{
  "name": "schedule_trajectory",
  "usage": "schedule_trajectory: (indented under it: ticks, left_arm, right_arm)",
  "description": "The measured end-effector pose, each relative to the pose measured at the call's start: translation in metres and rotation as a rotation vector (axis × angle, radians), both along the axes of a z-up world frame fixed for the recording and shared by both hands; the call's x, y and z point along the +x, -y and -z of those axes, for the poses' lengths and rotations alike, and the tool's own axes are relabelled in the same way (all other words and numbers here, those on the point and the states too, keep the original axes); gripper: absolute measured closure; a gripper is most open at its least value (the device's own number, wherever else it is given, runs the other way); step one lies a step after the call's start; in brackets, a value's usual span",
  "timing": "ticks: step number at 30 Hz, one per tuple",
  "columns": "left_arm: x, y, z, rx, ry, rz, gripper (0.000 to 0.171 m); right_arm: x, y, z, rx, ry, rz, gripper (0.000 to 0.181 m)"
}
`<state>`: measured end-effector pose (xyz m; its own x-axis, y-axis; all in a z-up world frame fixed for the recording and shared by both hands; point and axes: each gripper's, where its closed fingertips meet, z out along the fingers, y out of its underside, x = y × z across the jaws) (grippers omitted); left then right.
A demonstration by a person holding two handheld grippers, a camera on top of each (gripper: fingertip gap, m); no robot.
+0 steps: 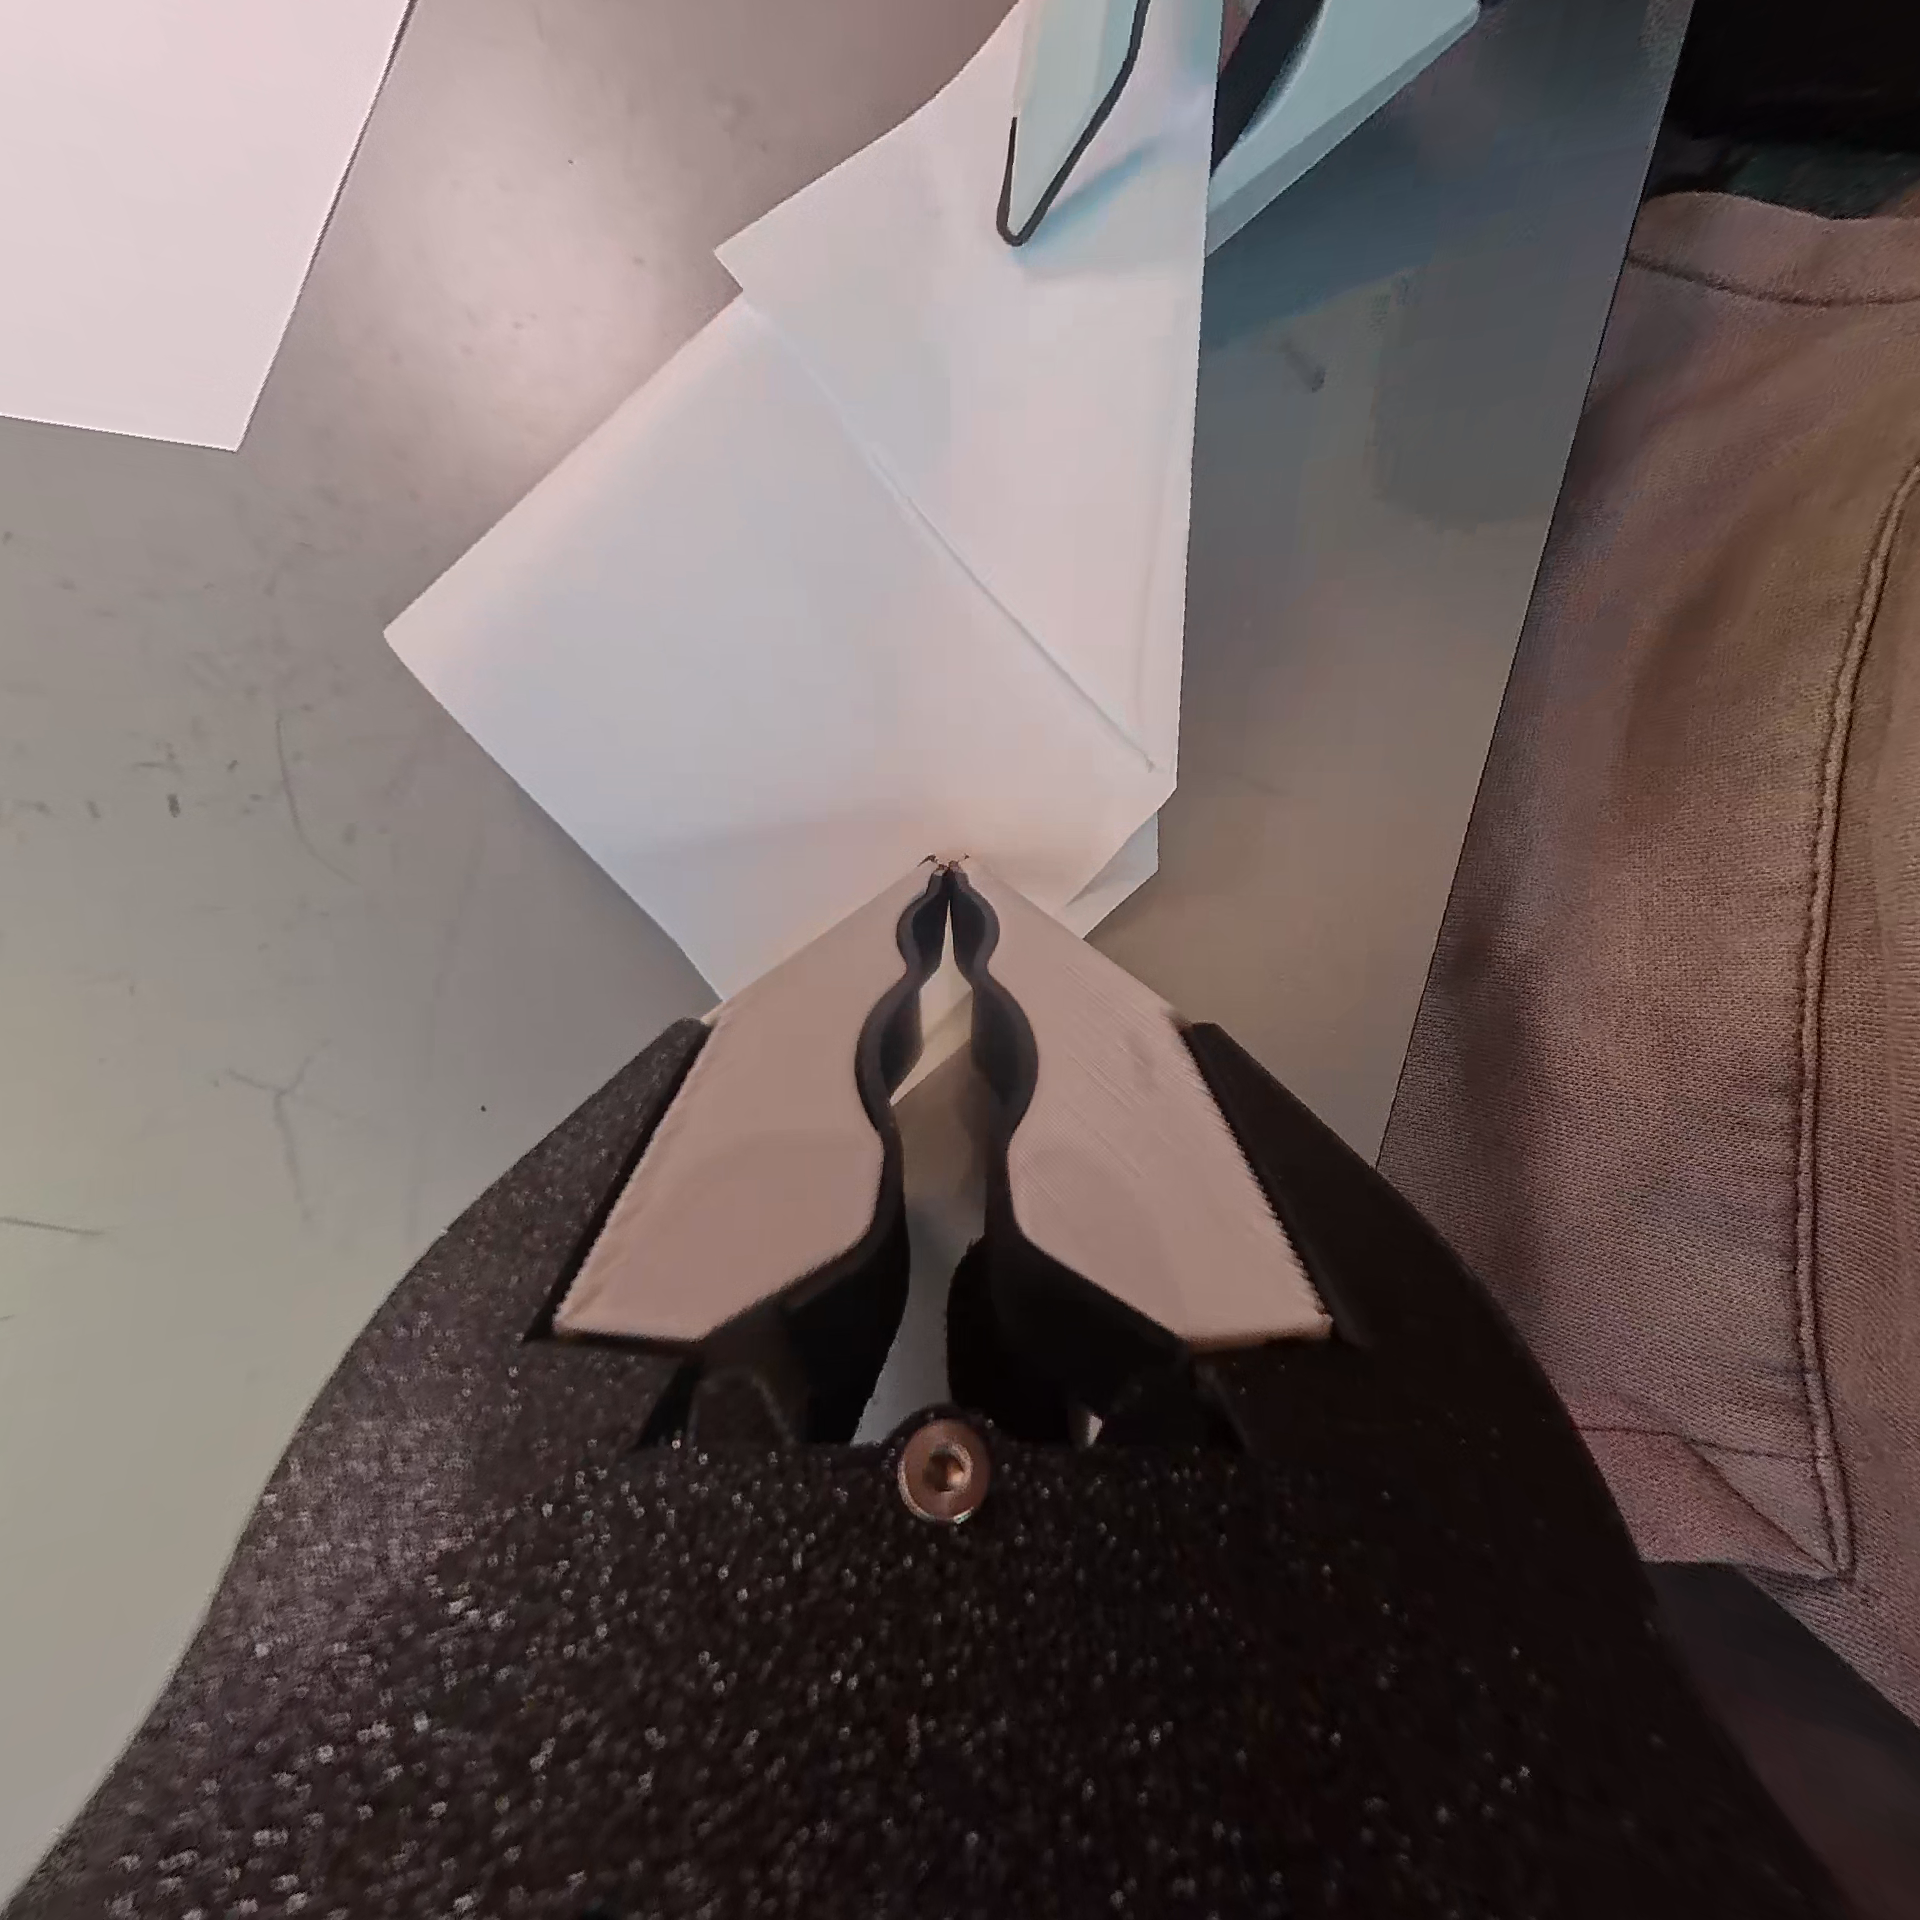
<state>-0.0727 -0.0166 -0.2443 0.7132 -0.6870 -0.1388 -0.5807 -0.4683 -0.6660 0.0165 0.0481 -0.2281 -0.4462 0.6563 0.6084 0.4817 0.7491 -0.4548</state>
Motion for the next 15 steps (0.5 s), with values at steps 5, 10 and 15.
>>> schedule_trajectory:
  ticks: [5, 10, 15]
  left_arm:
    - [-0.001, -0.001, 0.0, -0.006, 0.016, 0.004, 0.171]
    - [-0.004, -0.005, 0.0, 0.003, -0.03, -0.001, 0.171]
    - [-0.005, -0.008, 0.0, -0.01, -0.032, 0.006, 0.171]
  right_arm:
    - [0.013, 0.02, -0.011, -0.524, 0.067, 0.062, 0.157]
    - [0.019, 0.0, -0.02, -0.725, 0.077, 0.182, 0.158]
    - [0.019, -0.001, -0.031, -0.839, 0.064, 0.215, 0.161]
